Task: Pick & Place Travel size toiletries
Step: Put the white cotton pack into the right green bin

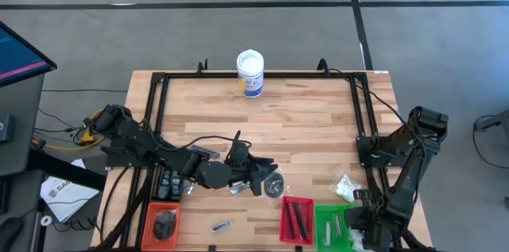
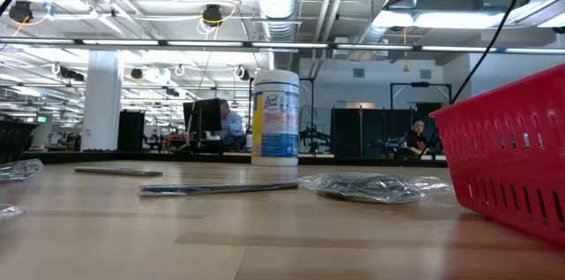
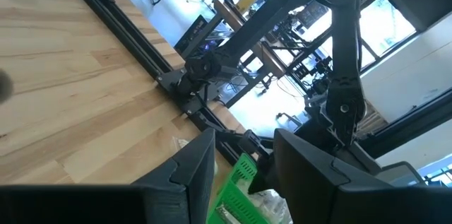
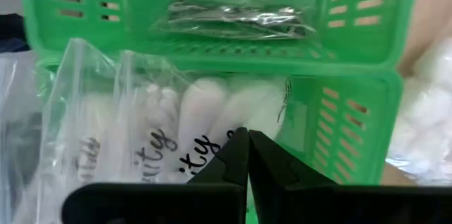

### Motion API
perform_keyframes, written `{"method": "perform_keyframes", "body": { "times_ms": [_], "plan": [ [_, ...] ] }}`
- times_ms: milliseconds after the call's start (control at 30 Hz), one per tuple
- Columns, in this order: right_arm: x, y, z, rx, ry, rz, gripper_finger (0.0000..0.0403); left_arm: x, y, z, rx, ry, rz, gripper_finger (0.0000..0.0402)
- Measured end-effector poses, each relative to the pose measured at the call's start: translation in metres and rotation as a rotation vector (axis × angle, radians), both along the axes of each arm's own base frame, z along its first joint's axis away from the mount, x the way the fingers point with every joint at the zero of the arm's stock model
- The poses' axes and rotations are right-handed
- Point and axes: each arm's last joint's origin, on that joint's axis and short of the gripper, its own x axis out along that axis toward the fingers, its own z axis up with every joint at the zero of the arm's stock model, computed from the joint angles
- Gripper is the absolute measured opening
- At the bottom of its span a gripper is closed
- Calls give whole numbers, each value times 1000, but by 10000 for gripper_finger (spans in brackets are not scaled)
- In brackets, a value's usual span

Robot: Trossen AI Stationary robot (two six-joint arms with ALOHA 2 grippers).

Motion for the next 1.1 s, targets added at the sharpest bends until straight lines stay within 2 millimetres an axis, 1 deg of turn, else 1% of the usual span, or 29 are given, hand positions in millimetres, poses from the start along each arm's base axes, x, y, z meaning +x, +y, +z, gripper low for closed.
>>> {"method": "perform_keyframes", "body": {
  "times_ms": [133,300,433,567,667,800,900,1100],
  "plan": [
    [1,1,0,12,6,16,1,0,0,0,0,0,0,140],
    [0,-10,-1,-92,27,-32,0,0,0,0,0,0,-1,140],
    [3,-12,-1,-107,14,-31,0,0,0,0,-1,1,-4,140],
    [6,-8,-5,-89,6,-28,0,0,0,0,-1,1,-4,140],
    [8,-2,-18,-98,50,-11,0,0,0,0,-1,1,-4,140],
    [8,9,-33,-63,119,30,0,0,-1,0,-1,0,-6,140],
    [4,13,-35,-33,125,56,0,-1,-2,0,-1,1,-10,140],
    [3,13,-27,5,121,111,0,-2,-4,0,-1,0,-14,140]
  ]
}}
